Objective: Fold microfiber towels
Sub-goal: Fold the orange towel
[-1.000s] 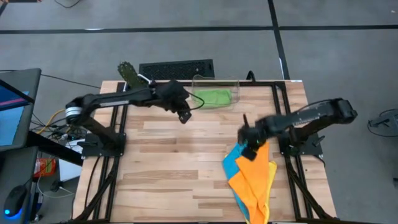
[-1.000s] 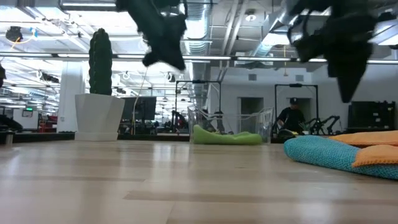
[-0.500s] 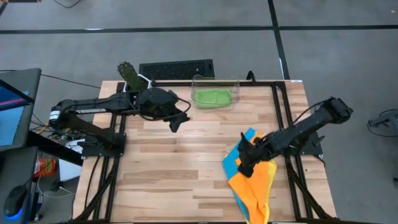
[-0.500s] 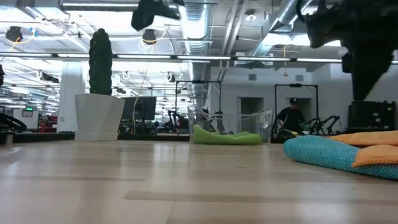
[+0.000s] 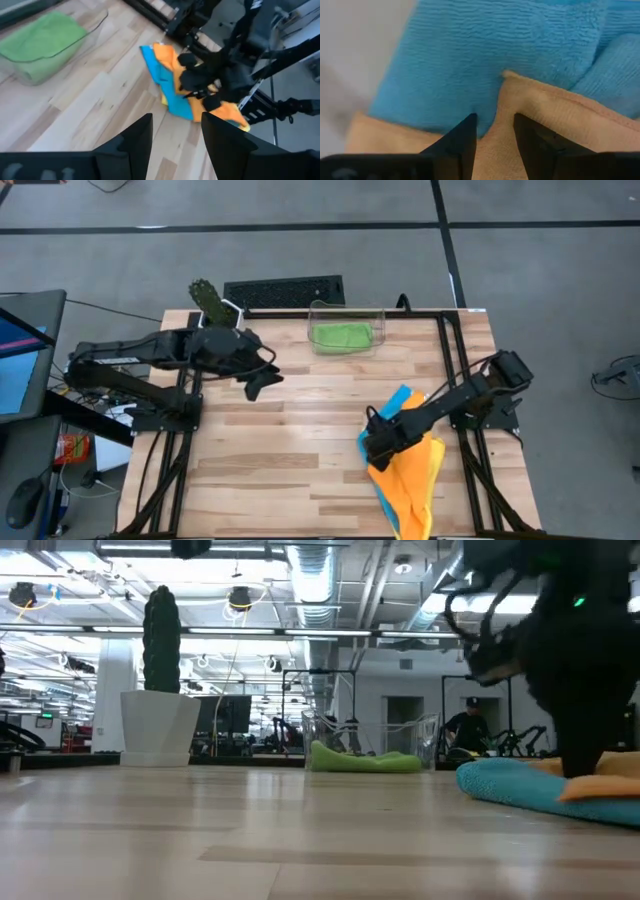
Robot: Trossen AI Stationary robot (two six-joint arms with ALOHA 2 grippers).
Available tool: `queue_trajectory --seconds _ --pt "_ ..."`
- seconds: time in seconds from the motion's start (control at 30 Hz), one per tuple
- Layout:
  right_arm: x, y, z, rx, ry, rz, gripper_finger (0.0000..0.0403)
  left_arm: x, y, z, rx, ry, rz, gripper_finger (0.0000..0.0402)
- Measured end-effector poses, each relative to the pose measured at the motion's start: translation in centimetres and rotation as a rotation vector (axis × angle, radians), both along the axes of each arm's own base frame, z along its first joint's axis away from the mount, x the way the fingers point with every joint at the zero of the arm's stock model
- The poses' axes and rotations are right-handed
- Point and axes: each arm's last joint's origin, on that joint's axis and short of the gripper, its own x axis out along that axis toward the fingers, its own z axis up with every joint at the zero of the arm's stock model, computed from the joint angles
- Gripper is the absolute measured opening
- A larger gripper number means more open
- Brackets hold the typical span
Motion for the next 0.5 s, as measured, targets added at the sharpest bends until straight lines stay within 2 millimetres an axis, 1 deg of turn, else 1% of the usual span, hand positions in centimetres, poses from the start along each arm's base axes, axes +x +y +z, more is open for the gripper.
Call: queue_trajectory --seconds 0.07,0.17,0.23,0.33,0.5 --pt "-0.1 -0.4 -0.3 -0.023 0.040 -0.010 0.0152 -0.5 -0.4 0.1 0.010 0.003 0.001 0.0162" --pt "0.1 -0.6 -0.6 -0.023 0.045 -0.016 0.0145 -0.8 -0.9 0.3 0.028 0.000 0.007 0.0162" --pt "0.2 -0.7 -0.5 -0.010 0.038 -0.023 0.0133 -0.9 -1.1 0.3 0.033 0.001 0.008 0.0162" --pt "0.1 -0.9 0.1 0.009 0.026 -0.037 0.0098 -1.0 -1.2 0.3 0.041 0.000 0.009 0.0162" --pt "-0.5 -1.1 2.0 0.037 -0.007 -0.050 0.0018 -1.1 -1.2 0.2 0.044 0.015 0.009 0.0162"
